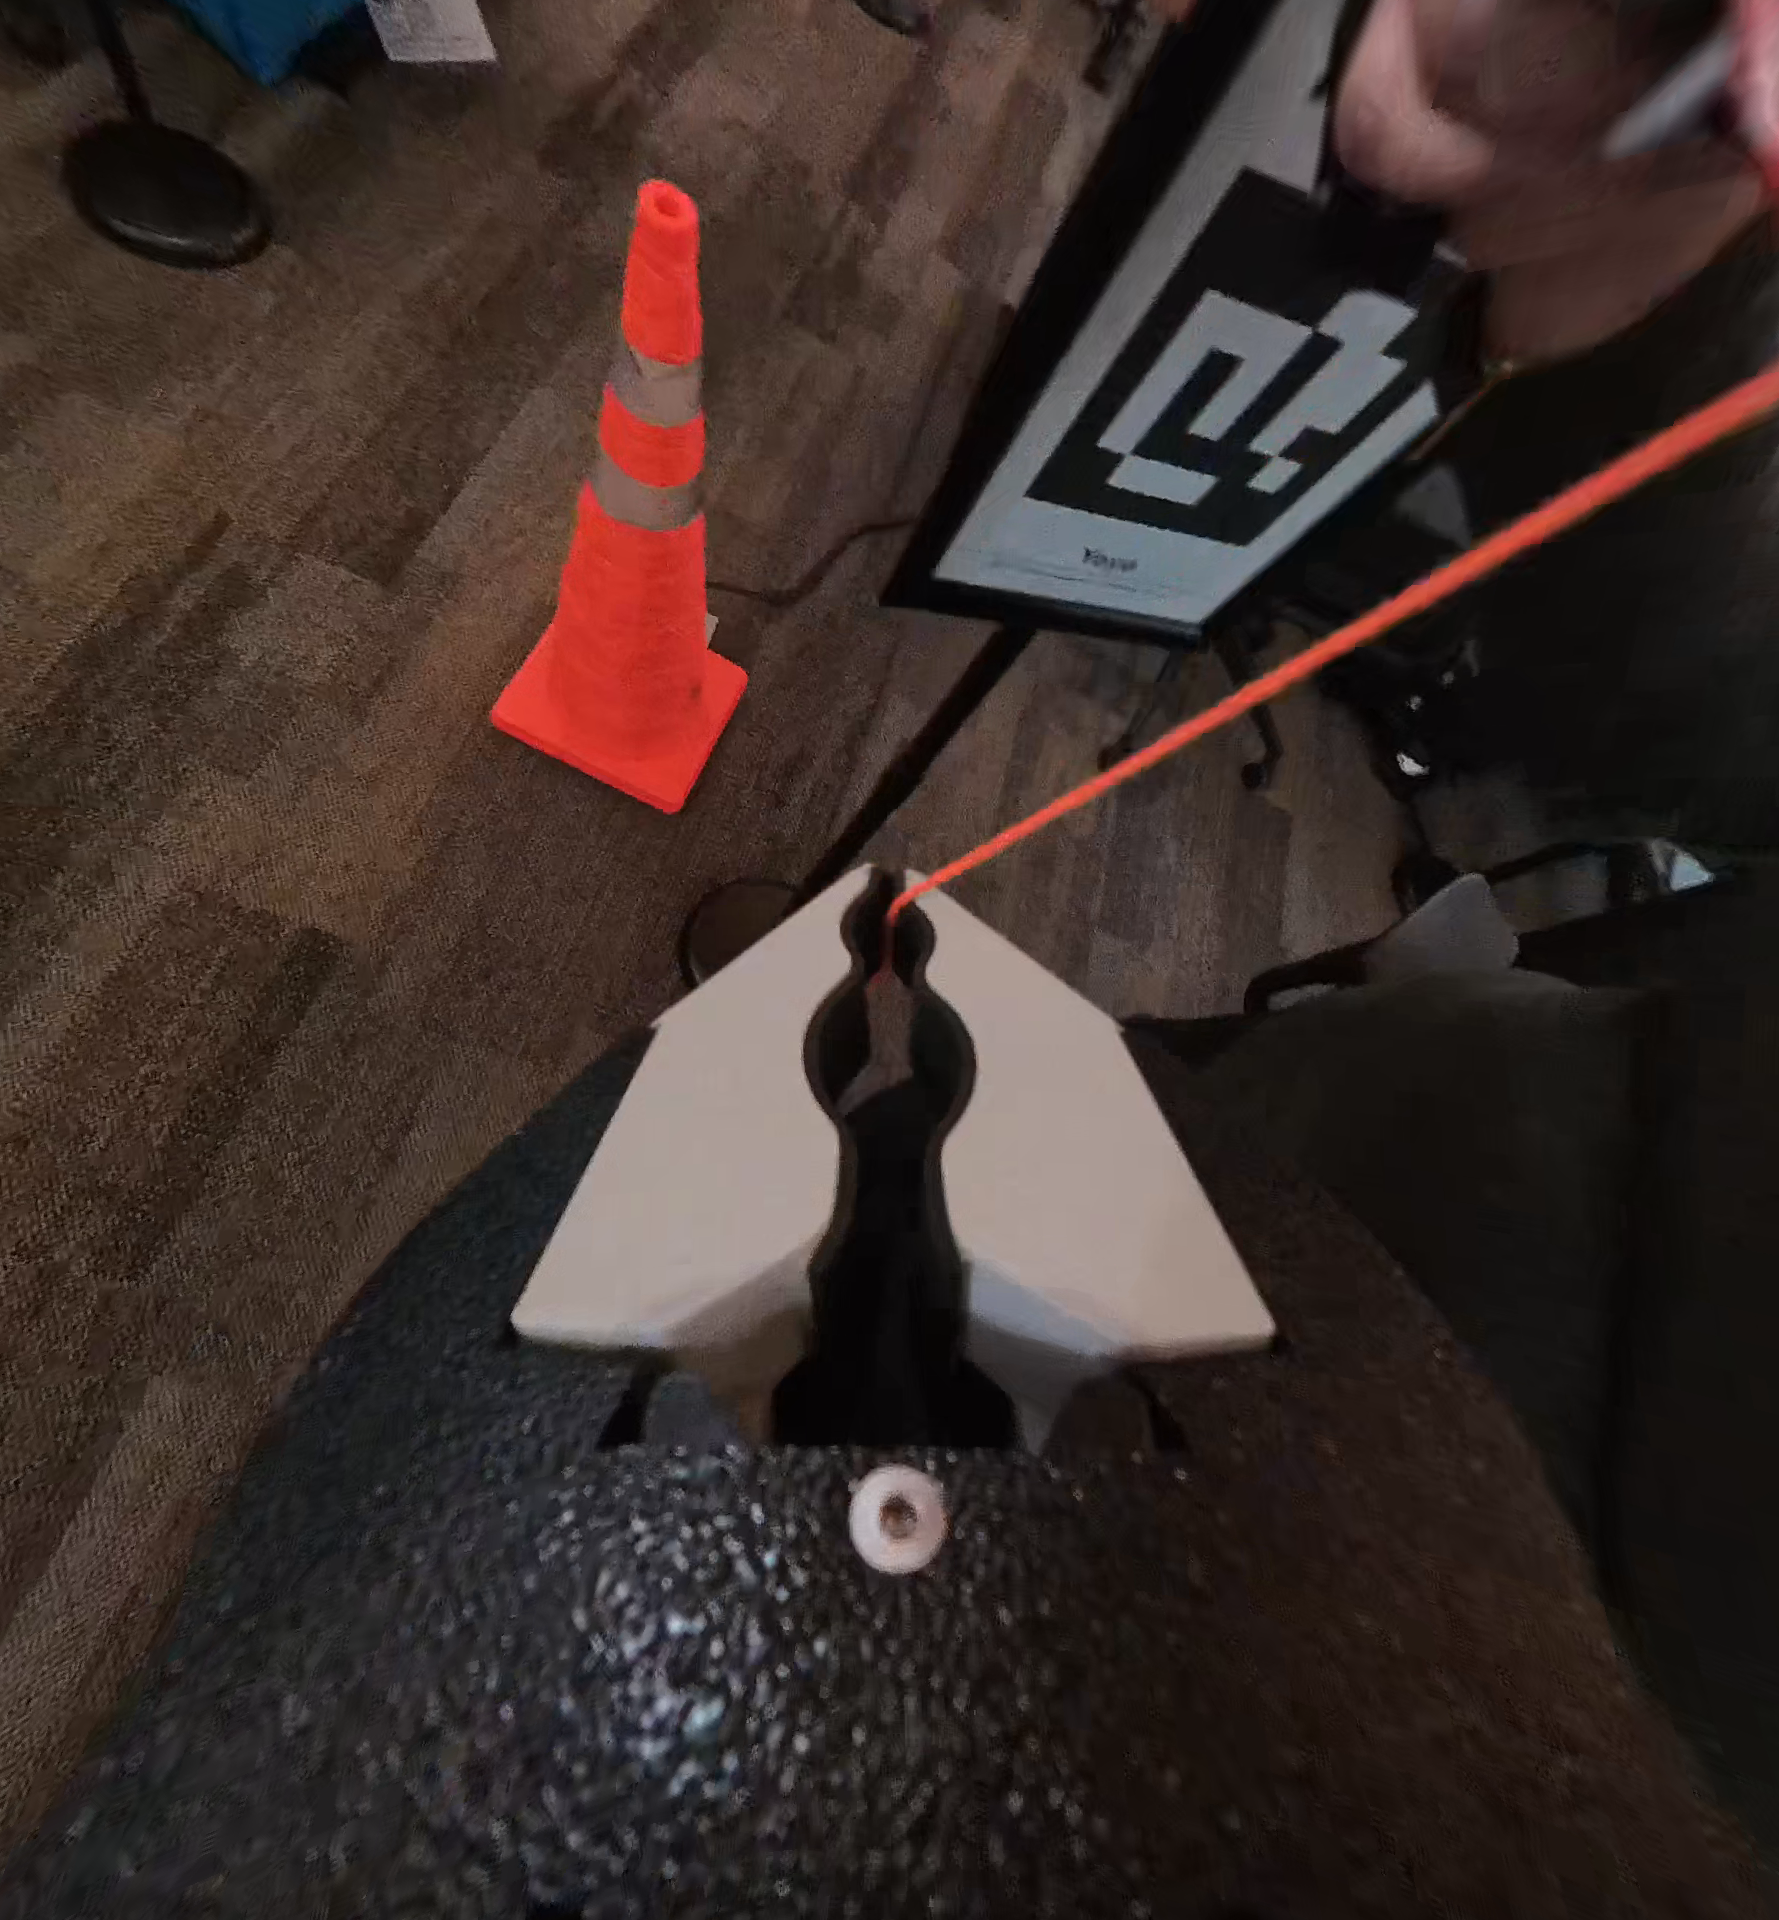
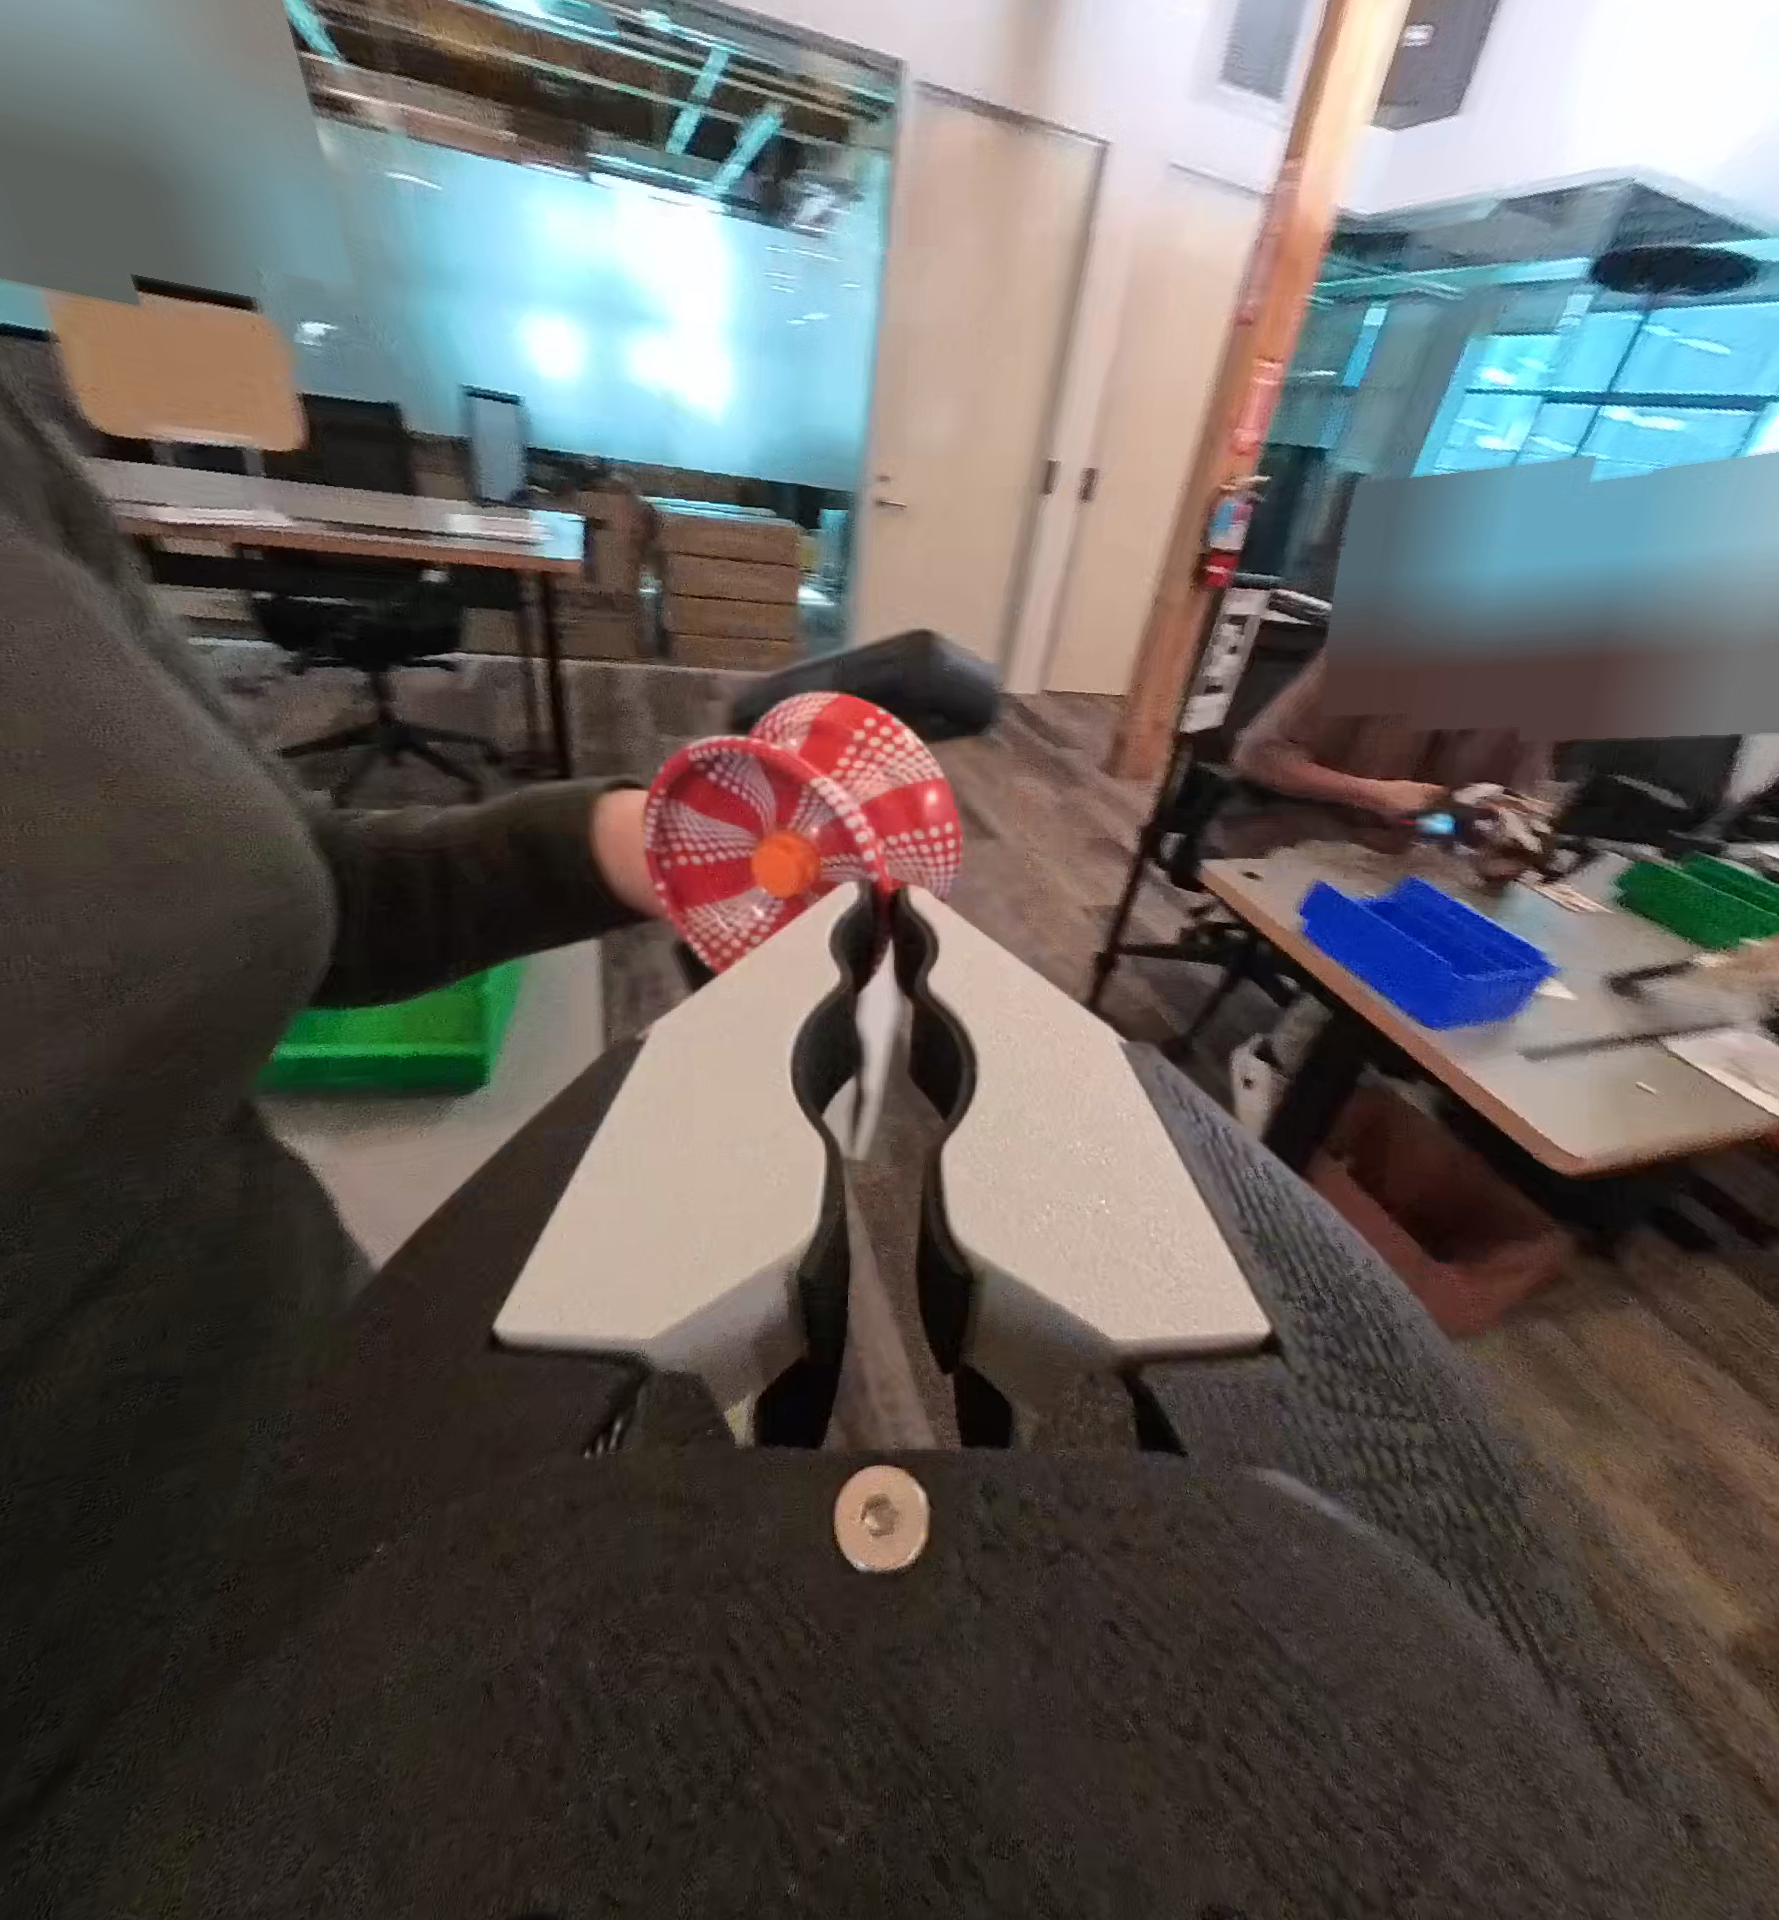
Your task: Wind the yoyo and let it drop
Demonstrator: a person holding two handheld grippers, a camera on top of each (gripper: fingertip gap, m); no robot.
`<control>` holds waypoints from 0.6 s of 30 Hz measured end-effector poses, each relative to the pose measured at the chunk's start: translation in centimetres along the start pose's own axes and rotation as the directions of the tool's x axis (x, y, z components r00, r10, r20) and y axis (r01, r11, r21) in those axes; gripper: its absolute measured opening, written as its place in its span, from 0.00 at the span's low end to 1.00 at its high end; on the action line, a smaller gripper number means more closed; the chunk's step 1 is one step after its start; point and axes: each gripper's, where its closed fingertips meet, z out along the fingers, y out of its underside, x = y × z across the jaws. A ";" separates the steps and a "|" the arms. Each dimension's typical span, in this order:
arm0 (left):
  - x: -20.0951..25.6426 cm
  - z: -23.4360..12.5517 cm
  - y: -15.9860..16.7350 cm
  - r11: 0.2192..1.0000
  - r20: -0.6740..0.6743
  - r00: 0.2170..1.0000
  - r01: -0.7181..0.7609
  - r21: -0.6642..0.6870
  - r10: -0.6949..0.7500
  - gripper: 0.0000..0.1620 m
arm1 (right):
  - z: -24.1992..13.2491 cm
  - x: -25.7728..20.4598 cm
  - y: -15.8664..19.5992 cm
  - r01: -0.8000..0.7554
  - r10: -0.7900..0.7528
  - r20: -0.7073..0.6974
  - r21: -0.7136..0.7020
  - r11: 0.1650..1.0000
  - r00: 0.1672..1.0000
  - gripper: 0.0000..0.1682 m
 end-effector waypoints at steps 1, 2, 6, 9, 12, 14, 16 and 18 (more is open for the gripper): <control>-0.7 -0.1 -0.8 0.999 0.019 1.000 0.001 0.032 -0.002 0.00 | 0.3 -1.3 0.0 0.002 -0.001 0.077 -0.004 1.000 0.997 0.00; -1.3 -0.5 -1.7 0.998 0.044 0.999 -0.006 0.060 0.004 0.00 | 0.6 -2.7 0.4 0.004 0.002 0.155 -0.036 0.999 0.988 0.00; -0.5 -2.8 -7.1 0.973 0.095 0.990 -0.123 0.193 0.106 0.00 | 1.5 -5.9 5.0 0.104 -0.008 0.322 -0.280 0.954 0.947 0.00; 3.0 -4.8 -11.0 0.918 0.151 0.949 -0.307 0.251 0.276 0.00 | 2.1 -5.2 8.9 0.166 -0.027 0.294 -0.459 0.873 0.955 0.00; 6.6 -6.5 -11.9 0.875 0.170 0.906 -0.419 0.243 0.386 0.00 | 1.9 -0.6 11.3 0.163 -0.135 0.092 -0.591 0.790 0.987 0.00; 7.4 -7.1 -10.6 0.879 0.175 0.900 -0.431 0.203 0.400 0.00 | 0.9 3.5 11.0 0.105 -0.209 -0.108 -0.597 0.795 0.972 0.01; 6.6 -7.2 -9.0 0.913 0.180 0.920 -0.376 0.159 0.348 0.00 | -0.3 6.5 9.7 -0.023 -0.140 -0.289 -0.495 0.868 0.947 0.01; 4.9 -6.8 -7.1 0.950 0.161 0.949 -0.291 0.112 0.272 0.00 | -1.7 8.9 8.2 -0.141 -0.010 -0.421 -0.326 0.935 0.907 0.00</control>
